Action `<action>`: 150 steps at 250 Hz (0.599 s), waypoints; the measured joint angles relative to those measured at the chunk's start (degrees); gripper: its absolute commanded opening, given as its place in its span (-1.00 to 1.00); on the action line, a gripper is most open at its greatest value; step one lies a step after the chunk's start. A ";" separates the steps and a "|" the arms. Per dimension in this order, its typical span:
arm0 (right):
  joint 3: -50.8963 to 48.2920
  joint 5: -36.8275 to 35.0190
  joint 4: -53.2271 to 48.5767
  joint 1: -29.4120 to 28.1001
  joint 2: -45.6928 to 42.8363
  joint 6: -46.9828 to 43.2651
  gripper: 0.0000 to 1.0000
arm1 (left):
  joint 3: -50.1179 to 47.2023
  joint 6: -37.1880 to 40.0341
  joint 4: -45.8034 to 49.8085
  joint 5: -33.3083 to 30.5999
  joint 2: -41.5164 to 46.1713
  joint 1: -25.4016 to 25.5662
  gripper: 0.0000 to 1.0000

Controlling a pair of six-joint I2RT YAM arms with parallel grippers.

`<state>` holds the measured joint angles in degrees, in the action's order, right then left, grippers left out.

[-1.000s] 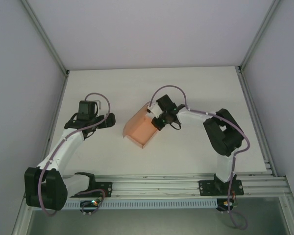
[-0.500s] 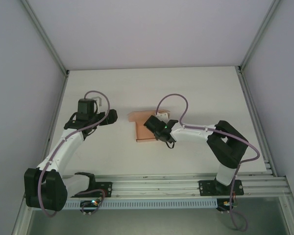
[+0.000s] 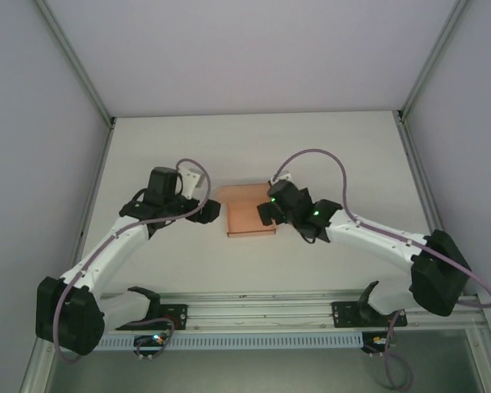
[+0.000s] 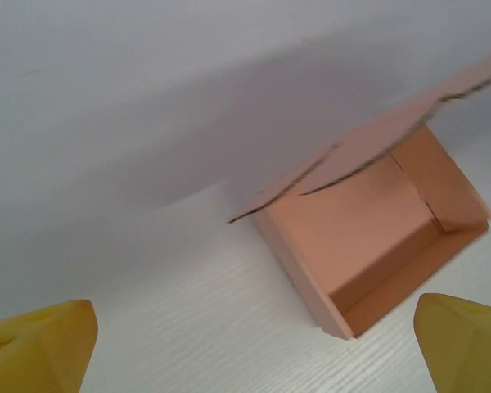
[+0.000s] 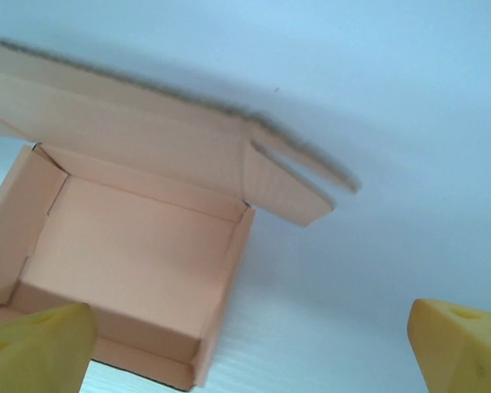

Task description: Assemble paper box

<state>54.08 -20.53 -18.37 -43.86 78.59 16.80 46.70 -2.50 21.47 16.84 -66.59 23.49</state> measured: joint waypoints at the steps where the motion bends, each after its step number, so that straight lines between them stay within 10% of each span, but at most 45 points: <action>1: 0.00 0.44 0.09 0.39 -0.20 -0.63 0.99 | 0.09 0.13 0.00 0.07 -0.11 0.04 0.97; 44: 0.61 11.98 2.03 7.72 -1.42 -15.76 0.92 | 6.45 8.26 1.22 2.14 -7.65 2.99 0.76; 101: 7.21 25.81 0.81 13.94 6.75 -27.93 0.47 | 15.98 15.89 6.51 2.23 -18.60 4.57 -0.22; 150: 10.16 29.03 -0.33 14.97 10.84 -30.60 -0.31 | 18.45 19.10 9.25 1.11 -21.11 4.63 -0.55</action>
<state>64.25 8.49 -18.70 -28.88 89.43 -13.80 65.14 16.60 30.72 17.96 -87.70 28.12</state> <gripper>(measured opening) 0.475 0.253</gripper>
